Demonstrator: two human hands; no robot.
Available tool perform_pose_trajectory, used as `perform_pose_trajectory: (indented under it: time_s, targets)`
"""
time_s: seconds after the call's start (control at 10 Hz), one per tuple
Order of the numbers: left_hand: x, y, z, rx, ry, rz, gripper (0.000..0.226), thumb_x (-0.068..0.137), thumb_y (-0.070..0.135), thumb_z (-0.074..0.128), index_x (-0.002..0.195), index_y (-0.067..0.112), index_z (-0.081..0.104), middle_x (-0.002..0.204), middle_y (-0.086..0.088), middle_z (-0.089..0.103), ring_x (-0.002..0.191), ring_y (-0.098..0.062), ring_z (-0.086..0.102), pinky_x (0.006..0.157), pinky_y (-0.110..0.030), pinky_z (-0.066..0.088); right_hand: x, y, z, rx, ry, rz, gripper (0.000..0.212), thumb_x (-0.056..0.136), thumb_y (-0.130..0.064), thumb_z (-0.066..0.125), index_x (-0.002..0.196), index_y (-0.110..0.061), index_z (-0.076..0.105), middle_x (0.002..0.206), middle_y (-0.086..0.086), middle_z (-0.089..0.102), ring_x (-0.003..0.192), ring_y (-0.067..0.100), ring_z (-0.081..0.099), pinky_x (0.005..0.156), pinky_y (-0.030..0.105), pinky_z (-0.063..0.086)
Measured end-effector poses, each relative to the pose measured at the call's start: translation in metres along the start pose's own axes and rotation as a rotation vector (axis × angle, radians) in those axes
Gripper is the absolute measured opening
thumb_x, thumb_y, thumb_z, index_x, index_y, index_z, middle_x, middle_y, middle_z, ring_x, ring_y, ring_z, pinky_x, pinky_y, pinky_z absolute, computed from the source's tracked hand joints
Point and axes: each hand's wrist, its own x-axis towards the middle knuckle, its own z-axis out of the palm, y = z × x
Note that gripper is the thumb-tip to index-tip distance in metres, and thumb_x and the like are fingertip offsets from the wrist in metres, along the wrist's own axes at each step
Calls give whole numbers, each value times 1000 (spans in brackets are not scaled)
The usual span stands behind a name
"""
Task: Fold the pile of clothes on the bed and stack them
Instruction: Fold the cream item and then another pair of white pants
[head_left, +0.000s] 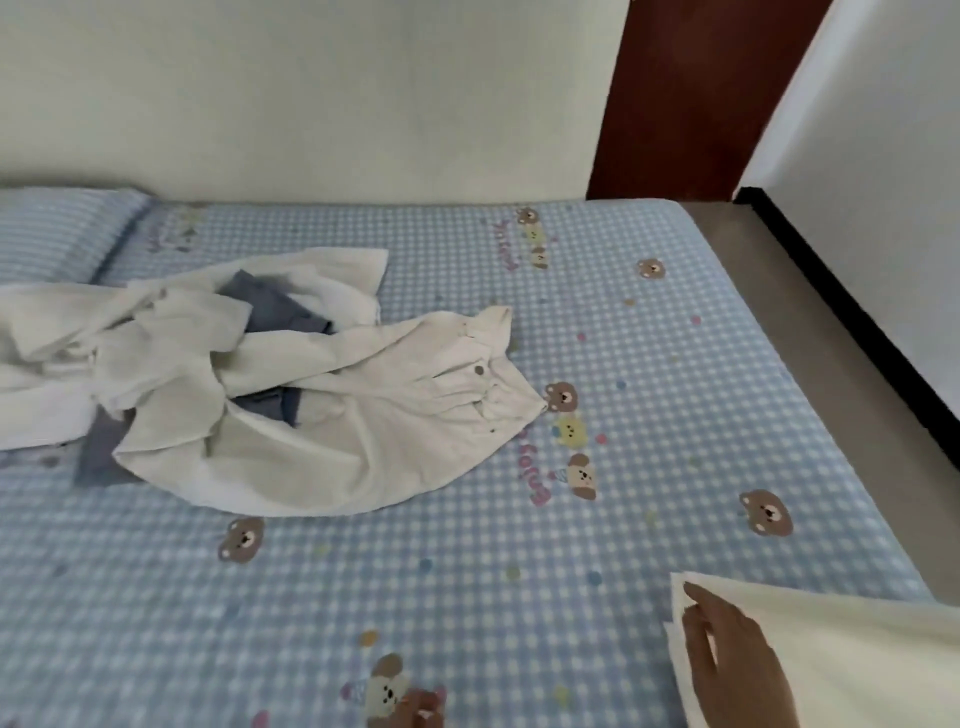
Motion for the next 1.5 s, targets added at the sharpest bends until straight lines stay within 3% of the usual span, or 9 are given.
perform_pose_trajectory:
  time_s: [0.2,0.3,0.4,0.6,0.7,0.9,1.1,1.4,1.5]
  targets:
    - [46,-25,-268,-43,66,-235,33,97,23,44,130,19,45,100,2,60,97,-3,60,70,-3,40,30,-159,129,8,-449,-349,42,99,-35,40,140,-29,36,134,-11,47,121,9,45,95,23,39]
    - [40,-79,-323,-38,332,-221,32,93,16,51,125,16,53,97,-1,54,111,7,29,70,3,36,32,-222,199,-38,-547,-500,46,100,-30,38,144,-24,30,145,-8,38,131,9,37,102,22,33]
    - [62,-105,-372,99,539,-167,31,84,8,64,115,11,65,103,9,69,98,0,55,83,-6,38,37,-255,260,-186,-626,-646,52,99,-14,38,148,-19,23,154,-3,25,141,13,26,111,25,26]
    - [131,-138,-439,436,460,146,35,75,20,76,110,21,68,118,8,61,108,-5,60,86,-15,46,58,-279,328,-331,-460,-743,75,49,13,73,121,-7,62,127,8,60,118,33,57,91,47,50]
    - [167,-137,-447,685,404,371,47,42,17,88,87,21,77,106,-3,71,91,-15,70,67,-19,55,70,-278,347,-375,-273,-843,43,62,2,54,100,-9,70,99,10,67,88,34,68,74,45,56]
    - [232,-134,-450,1015,284,422,87,33,40,87,112,9,69,114,-15,67,108,-29,64,83,-39,56,86,-287,343,-255,-330,-675,48,45,11,80,87,-8,68,73,4,64,60,23,63,51,31,53]
    - [221,-128,-461,970,316,472,57,19,32,91,67,9,71,70,-6,66,65,-22,68,63,-26,57,48,-283,293,-110,-404,-584,52,70,15,64,111,-17,66,91,-2,69,73,20,67,60,31,54]
    - [148,-131,-429,746,559,666,42,76,16,59,113,-4,59,123,-26,58,114,-39,58,105,-44,38,-92,-341,244,-58,-285,-688,17,61,-13,78,58,-28,71,48,-15,57,31,3,48,30,19,34]
    - [119,-147,-438,678,621,616,49,70,4,31,106,-6,62,107,-20,68,99,-36,67,104,-35,38,-147,-360,247,-3,-450,-456,38,8,-2,82,29,-23,58,30,-10,46,22,10,41,27,17,28]
